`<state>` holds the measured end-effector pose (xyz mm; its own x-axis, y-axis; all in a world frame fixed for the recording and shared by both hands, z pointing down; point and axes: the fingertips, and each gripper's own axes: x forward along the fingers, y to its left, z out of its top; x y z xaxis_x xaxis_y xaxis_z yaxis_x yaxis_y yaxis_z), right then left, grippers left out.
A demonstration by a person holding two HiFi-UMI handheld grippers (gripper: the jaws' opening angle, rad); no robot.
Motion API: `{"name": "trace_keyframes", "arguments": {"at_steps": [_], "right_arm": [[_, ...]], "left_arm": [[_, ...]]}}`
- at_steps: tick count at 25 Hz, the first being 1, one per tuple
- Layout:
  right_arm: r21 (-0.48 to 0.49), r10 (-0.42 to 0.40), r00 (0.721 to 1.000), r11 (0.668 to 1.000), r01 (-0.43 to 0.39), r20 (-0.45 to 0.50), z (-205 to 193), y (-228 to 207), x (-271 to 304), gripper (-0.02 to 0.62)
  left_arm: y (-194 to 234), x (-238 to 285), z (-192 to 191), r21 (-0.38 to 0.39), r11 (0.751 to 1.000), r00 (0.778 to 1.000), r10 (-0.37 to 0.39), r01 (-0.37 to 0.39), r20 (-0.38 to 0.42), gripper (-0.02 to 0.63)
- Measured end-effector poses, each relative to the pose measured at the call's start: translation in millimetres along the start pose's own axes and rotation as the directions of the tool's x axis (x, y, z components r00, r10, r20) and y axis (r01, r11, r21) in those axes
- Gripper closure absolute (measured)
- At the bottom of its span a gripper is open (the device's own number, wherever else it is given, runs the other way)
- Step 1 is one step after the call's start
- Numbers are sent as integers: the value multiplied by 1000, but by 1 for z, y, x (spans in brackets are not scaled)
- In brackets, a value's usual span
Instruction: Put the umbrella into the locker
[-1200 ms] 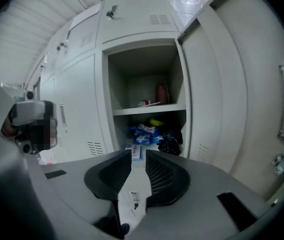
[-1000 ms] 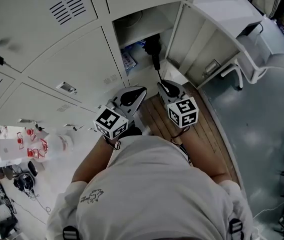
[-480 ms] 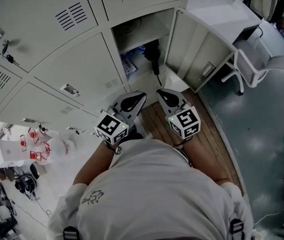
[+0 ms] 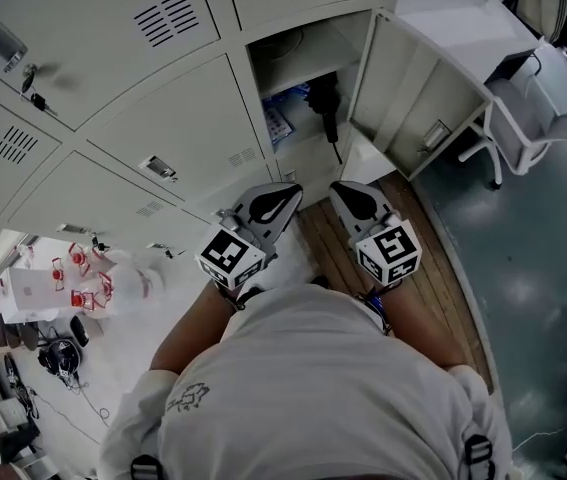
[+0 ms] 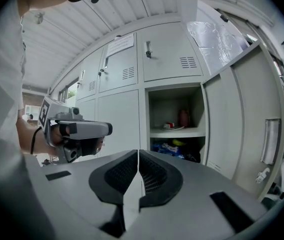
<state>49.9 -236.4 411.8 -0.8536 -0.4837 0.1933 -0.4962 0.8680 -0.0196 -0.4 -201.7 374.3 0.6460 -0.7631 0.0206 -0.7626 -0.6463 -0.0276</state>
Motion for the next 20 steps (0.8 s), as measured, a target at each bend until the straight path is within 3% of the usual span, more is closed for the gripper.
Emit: {"name": "trace_keyframes", "arguments": {"at_steps": [6, 11, 17, 20], "right_arm": [[-55, -33, 999, 998, 31, -28, 3, 32, 5, 549], [-20, -45, 999, 999, 44, -15, 8, 85, 8, 549], [15, -75, 997, 997, 75, -4, 4, 159, 8, 549], [34, -98, 995, 995, 98, -2, -4, 195, 7, 549]], "left_arm": [[2, -33, -7, -17, 1000, 1000, -16, 16, 1, 595], [-5, -87, -14, -34, 999, 1000, -22, 22, 9, 595], [-27, -160, -15, -6, 995, 995, -97, 97, -11, 595], [-32, -193, -22, -32, 994, 994, -109, 109, -14, 595]]}}
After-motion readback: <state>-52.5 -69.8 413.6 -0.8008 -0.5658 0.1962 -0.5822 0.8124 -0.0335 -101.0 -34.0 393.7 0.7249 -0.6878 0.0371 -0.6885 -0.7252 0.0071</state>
